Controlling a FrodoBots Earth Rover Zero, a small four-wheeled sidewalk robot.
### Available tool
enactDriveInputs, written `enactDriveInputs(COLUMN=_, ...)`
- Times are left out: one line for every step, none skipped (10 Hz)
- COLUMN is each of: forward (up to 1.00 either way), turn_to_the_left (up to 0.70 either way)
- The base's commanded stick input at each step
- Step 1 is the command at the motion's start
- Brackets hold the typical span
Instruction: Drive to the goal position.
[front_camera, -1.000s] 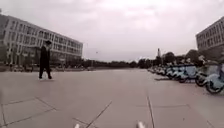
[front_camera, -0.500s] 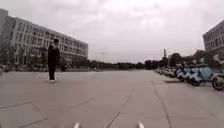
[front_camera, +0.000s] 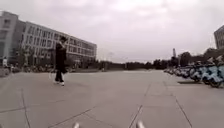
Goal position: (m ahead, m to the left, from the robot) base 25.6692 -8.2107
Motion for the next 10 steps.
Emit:
enactDriveInputs(forward=0.85, turn_to_the_left=-0.1)
enactDriveInputs(forward=0.85, turn_to_the_left=-0.32)
enactDriveInputs(forward=0.85, turn_to_the_left=-0.15)
enactDriveInputs(forward=0.85, turn_to_the_left=0.0)
enactDriveInputs(forward=0.85, turn_to_the_left=0.0)
enactDriveInputs(forward=0.85, turn_to_the_left=0.0)
enactDriveInputs(forward=0.85, turn_to_the_left=0.0)
enactDriveInputs(forward=0.85, turn_to_the_left=0.0)
enactDriveInputs(forward=0.85, turn_to_the_left=0.0)
enactDriveInputs(forward=0.85, turn_to_the_left=0.0)
